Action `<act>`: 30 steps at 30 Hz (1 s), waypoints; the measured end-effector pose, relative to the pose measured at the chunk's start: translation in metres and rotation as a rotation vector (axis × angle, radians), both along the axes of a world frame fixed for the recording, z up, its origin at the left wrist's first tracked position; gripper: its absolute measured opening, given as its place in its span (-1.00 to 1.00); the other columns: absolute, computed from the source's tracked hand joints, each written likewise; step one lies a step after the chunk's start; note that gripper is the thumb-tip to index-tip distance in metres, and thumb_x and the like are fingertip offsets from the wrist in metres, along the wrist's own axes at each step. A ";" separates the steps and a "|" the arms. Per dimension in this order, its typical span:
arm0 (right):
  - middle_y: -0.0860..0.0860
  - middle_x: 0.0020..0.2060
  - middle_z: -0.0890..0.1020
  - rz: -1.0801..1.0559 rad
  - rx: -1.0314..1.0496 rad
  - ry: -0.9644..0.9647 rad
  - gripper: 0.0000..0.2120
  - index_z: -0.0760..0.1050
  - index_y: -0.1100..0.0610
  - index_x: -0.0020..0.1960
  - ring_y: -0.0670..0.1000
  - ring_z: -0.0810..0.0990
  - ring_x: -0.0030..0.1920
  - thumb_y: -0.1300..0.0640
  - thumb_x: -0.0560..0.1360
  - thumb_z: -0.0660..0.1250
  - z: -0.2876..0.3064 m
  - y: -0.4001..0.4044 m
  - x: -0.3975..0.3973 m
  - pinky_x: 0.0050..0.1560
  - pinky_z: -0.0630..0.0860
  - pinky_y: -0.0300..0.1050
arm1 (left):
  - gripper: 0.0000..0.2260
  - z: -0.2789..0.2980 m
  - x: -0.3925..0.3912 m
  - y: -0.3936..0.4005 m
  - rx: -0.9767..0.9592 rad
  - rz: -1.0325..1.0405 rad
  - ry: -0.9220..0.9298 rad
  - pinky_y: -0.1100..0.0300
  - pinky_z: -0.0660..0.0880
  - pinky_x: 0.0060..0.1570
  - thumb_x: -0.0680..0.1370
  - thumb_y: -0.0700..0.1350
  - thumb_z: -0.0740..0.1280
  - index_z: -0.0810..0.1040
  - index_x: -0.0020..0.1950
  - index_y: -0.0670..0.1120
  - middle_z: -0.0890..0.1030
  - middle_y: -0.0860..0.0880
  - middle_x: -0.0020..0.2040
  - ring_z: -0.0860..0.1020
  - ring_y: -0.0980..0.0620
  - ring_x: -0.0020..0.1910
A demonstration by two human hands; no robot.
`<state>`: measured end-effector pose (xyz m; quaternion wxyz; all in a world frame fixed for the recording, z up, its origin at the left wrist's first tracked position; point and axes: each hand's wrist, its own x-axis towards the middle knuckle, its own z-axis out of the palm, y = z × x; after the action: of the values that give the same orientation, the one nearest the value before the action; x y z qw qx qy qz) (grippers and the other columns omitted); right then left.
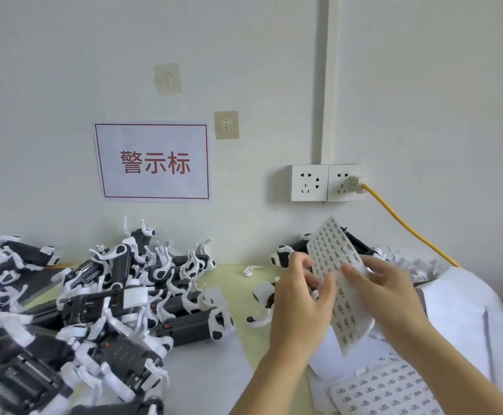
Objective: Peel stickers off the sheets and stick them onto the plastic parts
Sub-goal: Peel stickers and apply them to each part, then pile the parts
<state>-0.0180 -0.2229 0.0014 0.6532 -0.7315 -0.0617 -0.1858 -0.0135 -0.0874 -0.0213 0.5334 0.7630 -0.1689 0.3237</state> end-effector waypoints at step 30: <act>0.22 -0.13 0.71 0.141 0.271 0.129 -0.83 0.64 0.23 0.01 0.12 0.69 -0.16 0.13 0.58 0.35 0.002 -0.003 0.001 -0.16 0.54 -0.07 | -0.85 0.002 0.001 0.003 -0.505 -0.313 0.442 0.21 0.40 -0.51 0.58 -0.20 0.40 0.67 -0.15 -0.22 0.63 -0.13 -0.34 0.54 -0.02 -0.48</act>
<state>-0.0170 -0.2259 0.0032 0.7600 -0.6408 -0.0453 -0.0985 -0.0129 -0.0840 -0.0192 0.7715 0.6237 -0.0790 0.0974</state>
